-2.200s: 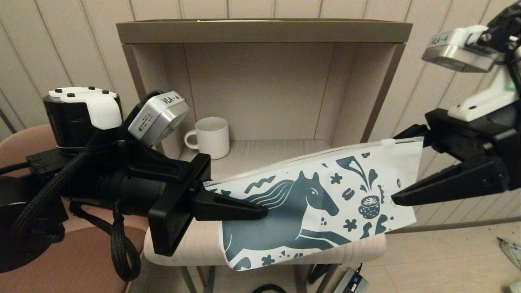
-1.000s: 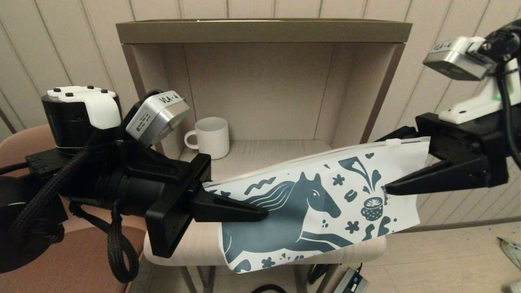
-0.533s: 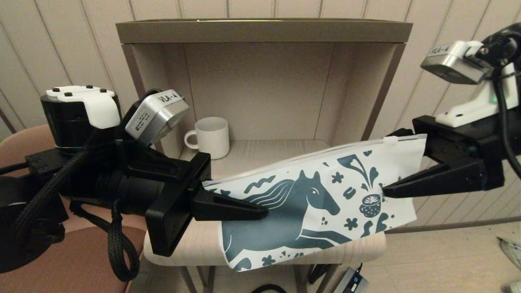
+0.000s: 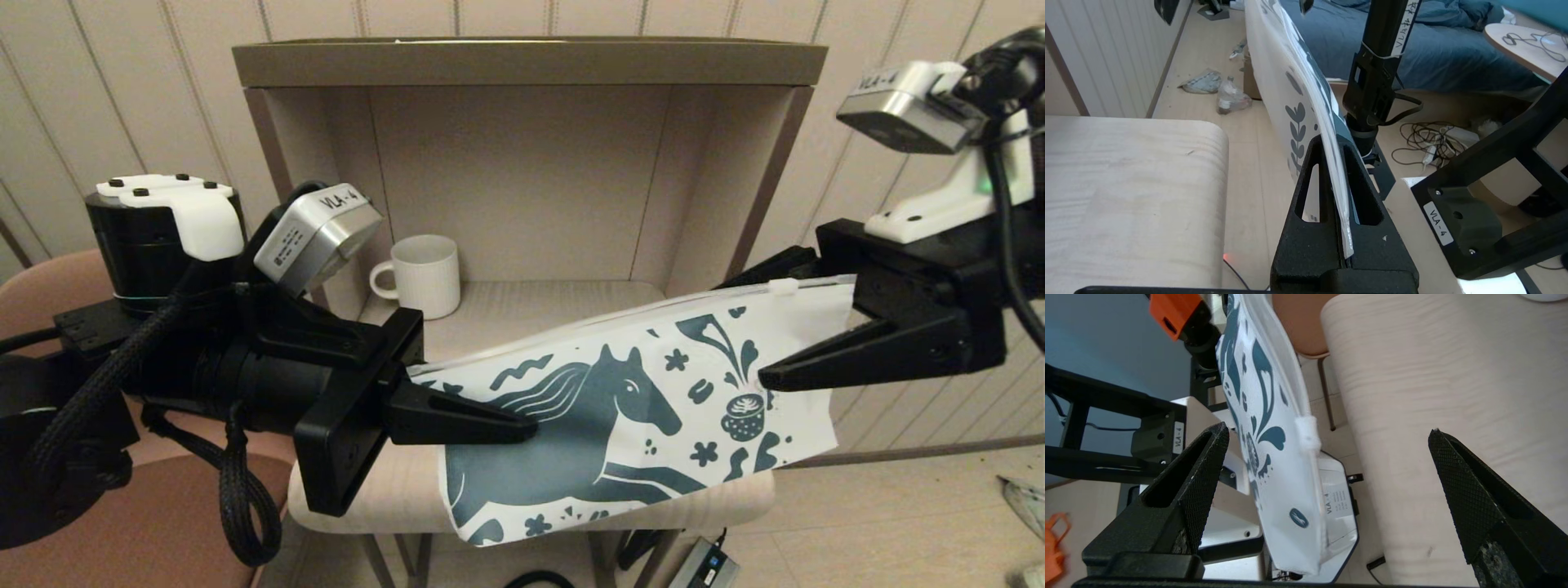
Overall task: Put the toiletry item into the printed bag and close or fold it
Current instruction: Hand it to the other hand
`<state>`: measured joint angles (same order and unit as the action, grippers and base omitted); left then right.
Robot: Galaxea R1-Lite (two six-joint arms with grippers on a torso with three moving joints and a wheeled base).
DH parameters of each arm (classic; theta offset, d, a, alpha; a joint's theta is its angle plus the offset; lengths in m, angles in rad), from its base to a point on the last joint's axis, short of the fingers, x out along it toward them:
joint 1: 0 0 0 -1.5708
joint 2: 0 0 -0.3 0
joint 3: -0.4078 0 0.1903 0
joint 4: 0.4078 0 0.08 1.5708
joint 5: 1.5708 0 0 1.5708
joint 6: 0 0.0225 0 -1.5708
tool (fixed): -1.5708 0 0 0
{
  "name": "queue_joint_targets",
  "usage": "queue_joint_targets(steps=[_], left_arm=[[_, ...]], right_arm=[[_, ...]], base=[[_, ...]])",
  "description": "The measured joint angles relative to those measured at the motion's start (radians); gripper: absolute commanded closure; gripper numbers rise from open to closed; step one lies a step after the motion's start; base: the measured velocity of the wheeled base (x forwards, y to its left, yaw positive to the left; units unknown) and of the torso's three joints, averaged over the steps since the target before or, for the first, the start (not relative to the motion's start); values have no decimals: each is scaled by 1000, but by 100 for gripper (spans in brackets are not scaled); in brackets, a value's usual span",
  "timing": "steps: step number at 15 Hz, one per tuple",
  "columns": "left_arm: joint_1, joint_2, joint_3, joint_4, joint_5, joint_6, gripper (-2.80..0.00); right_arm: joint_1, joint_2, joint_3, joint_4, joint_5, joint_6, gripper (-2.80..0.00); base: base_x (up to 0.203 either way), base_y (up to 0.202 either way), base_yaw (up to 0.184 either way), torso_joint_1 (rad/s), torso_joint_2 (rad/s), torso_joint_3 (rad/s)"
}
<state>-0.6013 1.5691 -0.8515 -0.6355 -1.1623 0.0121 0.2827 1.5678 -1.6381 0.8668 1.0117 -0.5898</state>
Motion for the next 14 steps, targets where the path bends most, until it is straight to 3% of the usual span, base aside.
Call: queue_joint_targets(steps=[14], left_arm=[[1, 0, 1, -7, 1, 0, 0]], right_arm=[[-8, 3, 31, -8, 0, 0, -280]], base=[[0, 0, 0, 0, 0, 0]])
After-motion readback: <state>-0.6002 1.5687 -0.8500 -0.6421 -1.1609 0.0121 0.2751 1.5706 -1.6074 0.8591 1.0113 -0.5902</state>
